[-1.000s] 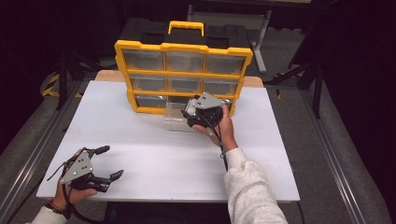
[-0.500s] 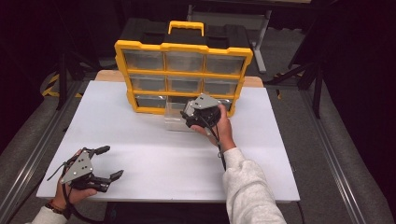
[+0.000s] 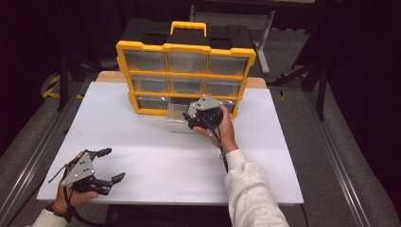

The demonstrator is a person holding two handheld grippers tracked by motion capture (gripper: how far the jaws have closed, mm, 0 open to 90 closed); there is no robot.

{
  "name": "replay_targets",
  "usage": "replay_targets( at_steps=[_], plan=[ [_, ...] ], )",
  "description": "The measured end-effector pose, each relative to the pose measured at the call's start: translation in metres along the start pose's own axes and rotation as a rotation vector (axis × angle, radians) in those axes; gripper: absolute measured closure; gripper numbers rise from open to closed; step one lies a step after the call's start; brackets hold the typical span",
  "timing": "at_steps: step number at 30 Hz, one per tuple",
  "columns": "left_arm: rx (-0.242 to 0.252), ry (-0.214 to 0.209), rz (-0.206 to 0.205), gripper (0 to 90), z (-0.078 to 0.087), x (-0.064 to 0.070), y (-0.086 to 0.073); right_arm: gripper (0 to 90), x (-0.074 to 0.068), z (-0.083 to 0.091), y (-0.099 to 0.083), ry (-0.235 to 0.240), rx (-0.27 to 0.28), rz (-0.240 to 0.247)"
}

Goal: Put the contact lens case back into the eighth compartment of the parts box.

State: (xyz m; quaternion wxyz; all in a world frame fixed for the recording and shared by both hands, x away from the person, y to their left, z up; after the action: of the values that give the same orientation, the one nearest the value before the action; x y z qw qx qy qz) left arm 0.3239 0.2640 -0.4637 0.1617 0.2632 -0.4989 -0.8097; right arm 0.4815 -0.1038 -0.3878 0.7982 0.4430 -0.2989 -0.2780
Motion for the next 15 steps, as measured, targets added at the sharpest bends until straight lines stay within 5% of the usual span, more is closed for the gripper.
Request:
replay_targets(
  at_steps=[15],
  plan=[
    [-0.003,0.0,-0.003,8.1,-0.0008,-0.0001,-0.0004,28.6,0.0005,-0.0051,-0.0026,-0.012,-0.005,-0.01]
  ],
)
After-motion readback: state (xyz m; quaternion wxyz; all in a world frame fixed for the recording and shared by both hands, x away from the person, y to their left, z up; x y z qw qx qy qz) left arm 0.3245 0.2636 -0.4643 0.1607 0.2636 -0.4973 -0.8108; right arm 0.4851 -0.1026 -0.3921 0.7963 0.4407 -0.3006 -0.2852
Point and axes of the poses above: each handheld gripper's, and its own axes: z roughly backward along the jaws, y roughly out of its top, x roughly to its right, the point moved 1 cm from there along -z, roughly forward along the jaws, and after that the axes turned 6 degrees about -z, right-handed, at the moved point
